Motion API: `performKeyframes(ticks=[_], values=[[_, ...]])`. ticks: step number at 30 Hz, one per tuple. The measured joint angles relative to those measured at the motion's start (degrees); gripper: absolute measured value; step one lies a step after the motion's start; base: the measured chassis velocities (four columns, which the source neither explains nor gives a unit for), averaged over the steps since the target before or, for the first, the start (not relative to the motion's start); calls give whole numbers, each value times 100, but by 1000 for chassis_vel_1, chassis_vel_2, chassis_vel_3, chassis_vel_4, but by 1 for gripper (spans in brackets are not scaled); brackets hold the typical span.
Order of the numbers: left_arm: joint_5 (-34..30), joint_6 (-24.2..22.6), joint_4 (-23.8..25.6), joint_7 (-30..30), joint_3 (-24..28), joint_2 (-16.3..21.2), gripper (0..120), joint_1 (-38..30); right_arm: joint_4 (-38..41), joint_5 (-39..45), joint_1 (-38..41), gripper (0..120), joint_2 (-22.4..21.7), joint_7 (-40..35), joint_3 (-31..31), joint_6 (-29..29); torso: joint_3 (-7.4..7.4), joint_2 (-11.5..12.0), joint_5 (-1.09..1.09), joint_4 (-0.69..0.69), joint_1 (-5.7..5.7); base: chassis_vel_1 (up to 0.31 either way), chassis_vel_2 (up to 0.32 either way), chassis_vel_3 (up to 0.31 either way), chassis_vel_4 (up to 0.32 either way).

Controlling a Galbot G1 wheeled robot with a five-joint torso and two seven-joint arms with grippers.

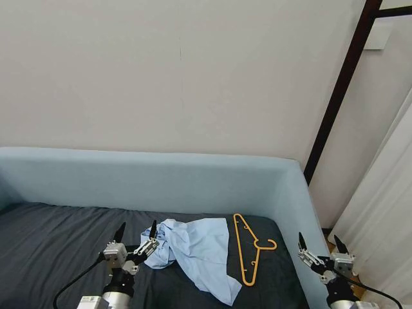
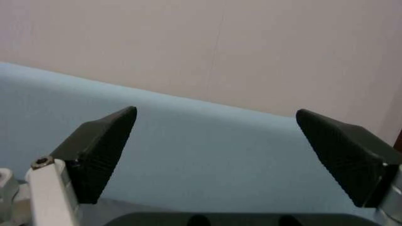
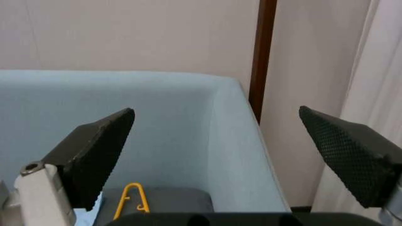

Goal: Pick up the clothes from the sofa and hang them on the clothes hanger.

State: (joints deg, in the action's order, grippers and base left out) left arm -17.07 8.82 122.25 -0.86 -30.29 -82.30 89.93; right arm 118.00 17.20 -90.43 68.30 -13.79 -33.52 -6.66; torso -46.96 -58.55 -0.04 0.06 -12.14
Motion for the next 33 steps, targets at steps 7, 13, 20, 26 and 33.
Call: performKeyframes(ticks=[7, 13, 20, 26, 33], values=[[-6, 34, -180, 78, -181, 239, 100, -170, -292, 474, 81, 100, -334, 891, -465, -350, 0, 0, 0, 1, 0, 0, 0, 0, 0], [35, 44, -210, 112, -165, 199, 100, -189, -599, 734, 92, 100, -517, 1874, -735, -993, 0, 0, 0, 1, 0, 0, 0, 0, 0], [177, 48, 44, 144, -5, 30, 100, -84, -117, 375, -89, 100, -331, 834, -366, -414, 0, 0, 1, 1, 0, 0, 0, 0, 0], [191, 88, 218, 155, -23, 22, 100, 55, 187, 354, -158, 100, -295, 244, -144, -30, 0, 0, 0, 1, 0, 0, 0, 0, 0], [277, 307, 296, 172, -96, -13, 100, 258, 190, 547, -99, 100, -425, 149, -6, -10, 0, 0, 1, 1, 0, 0, 0, 0, 0]])
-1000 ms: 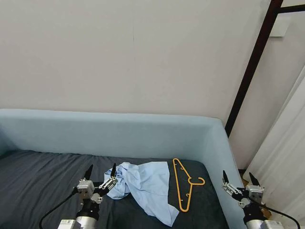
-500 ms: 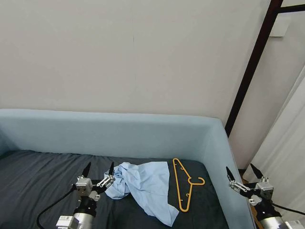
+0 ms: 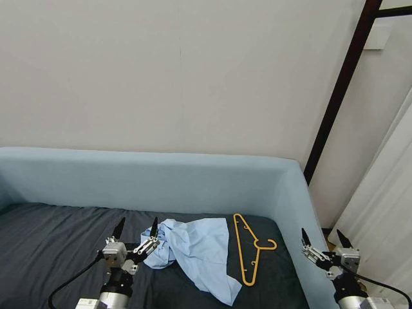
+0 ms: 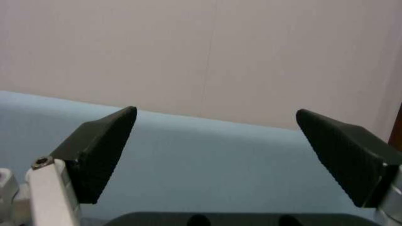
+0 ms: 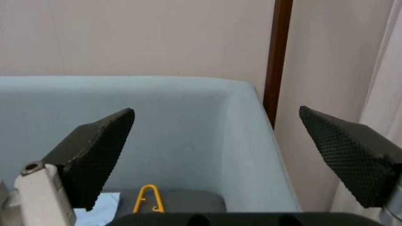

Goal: Pick up the clothes from the sofa and hang them on the clothes hanger.

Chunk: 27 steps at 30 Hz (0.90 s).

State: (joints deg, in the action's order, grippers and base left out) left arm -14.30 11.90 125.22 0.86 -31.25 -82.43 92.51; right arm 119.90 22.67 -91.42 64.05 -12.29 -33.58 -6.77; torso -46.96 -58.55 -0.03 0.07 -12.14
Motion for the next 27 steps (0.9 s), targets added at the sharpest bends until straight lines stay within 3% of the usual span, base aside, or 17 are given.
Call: performKeyframes(ticks=[2, 6, 8, 15, 20, 23, 27], values=[[35, 60, -4, 7, -14, 8, 100, 12, 8, 148, 26, 100, -51, -6, 50, 15, 0, 0, 0, -1, 0, 0, 0, 0, 0], [148, 208, -134, 17, -41, 264, 100, 11, 71, 1386, 249, 100, -317, -85, 342, 235, 0, 0, -1, -2, 0, 0, 0, 0, 0], [130, 208, -167, 17, -38, 333, 100, -3, 59, 1616, 317, 100, -345, -108, 395, 283, 0, 0, -1, 0, 0, 0, 0, 0, 0], [53, 314, -378, -51, -244, 453, 100, 106, -630, 3039, 1251, 100, -552, -8, 1055, 566, 0, 0, -2, -2, 0, 0, 0, 0, 0], [104, 271, -518, -199, -394, 430, 100, 92, -1476, 3164, 2016, 100, -673, 325, 1647, 503, -1, 0, 0, 0, 0, 0, 0, 0, 0], [186, 68, -607, -397, -498, 341, 100, 44, -2426, 2896, 2904, 100, -686, 867, 2433, 217, -1, 1, 0, -1, 0, 0, 0, 0, 0], [270, -198, -630, -608, -582, 214, 100, 8, -3105, 2642, 3565, 100, -538, 1166, 3125, 43, -1, 0, -3, 0, 0, 0, 0, 0, 0]])
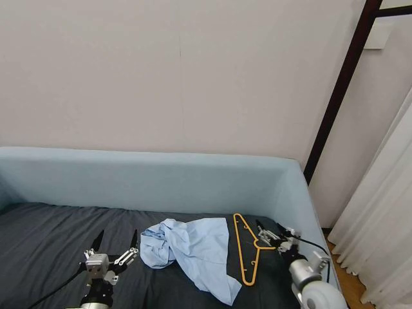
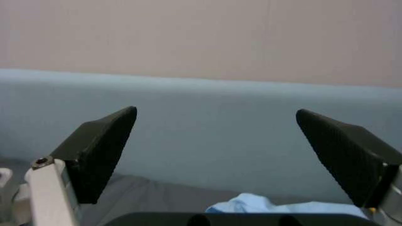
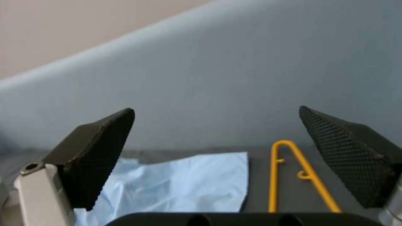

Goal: Pick up the clothes from the sofa and hang them on the clothes hanger.

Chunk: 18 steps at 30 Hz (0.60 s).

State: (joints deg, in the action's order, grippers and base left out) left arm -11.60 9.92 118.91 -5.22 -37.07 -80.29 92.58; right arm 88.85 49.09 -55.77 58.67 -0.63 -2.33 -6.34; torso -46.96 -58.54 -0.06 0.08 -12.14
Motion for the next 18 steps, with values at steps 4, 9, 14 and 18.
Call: performKeyframes(ticks=[4, 9, 14, 18], values=[[21, -135, -41, -62, -76, -57, 100, 1, -854, -352, 862, 100, 342, 186, 835, -105, 0, 0, 1, -4, 0, 0, 0, 0, 0], [-225, 39, -135, 267, -164, -51, 100, -34, -2006, -748, 1811, 100, 879, 671, 1641, -163, 0, 0, 0, -3, 0, 0, 0, 0, 0], [-275, 77, -187, 330, -202, -74, 100, -101, -3134, -1513, 2338, 100, 1405, 1431, 2013, -293, 0, 0, 2, -1, 0, 0, 0, 0, 0], [-272, 79, -223, 328, -215, -114, 100, -138, -3752, -2029, 2566, 100, 1747, 1919, 2103, -378, 0, 0, 0, 0, -1, 0, 0, 0, 0]])
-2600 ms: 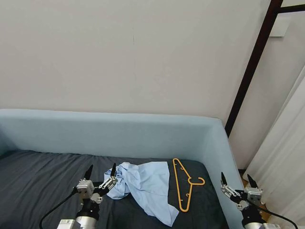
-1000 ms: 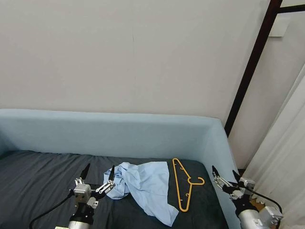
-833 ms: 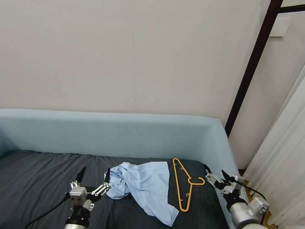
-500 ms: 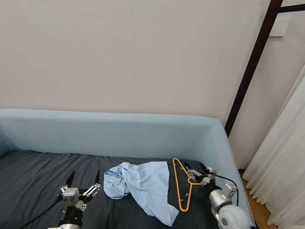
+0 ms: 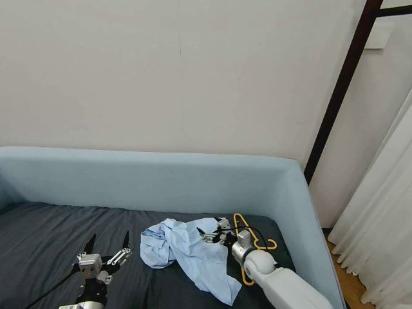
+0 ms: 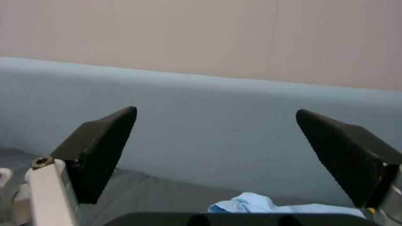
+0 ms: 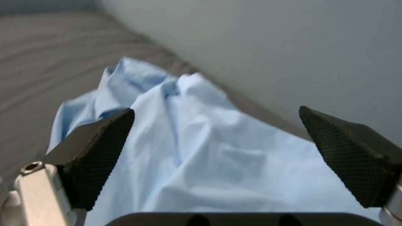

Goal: Pick up the clothes from the sofa and hang them on the clothes hanger.

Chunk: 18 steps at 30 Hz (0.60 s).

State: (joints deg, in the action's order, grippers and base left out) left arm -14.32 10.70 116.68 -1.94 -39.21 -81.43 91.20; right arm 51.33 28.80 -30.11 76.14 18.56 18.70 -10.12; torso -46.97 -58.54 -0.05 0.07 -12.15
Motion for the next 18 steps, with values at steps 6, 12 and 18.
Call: performKeyframes(ticks=[6, 12, 18], values=[[140, 1, 5, -57, 1, -111, 100, -24, -1128, -970, 417, 100, 735, 21, 70, 12, 1, 0, 2, -2, 0, 0, 0, 0, 0], [204, 16, 27, -91, -23, -148, 100, -19, -1551, -1013, 487, 100, 1052, -152, -70, 173, 1, 0, 1, 0, 1, 0, 0, 0, 0], [242, 16, 97, -110, -76, -252, 100, 27, -1897, -1186, 453, 100, 1354, -672, -131, 181, 1, 0, 1, -1, 0, 0, 0, 0, 0]])
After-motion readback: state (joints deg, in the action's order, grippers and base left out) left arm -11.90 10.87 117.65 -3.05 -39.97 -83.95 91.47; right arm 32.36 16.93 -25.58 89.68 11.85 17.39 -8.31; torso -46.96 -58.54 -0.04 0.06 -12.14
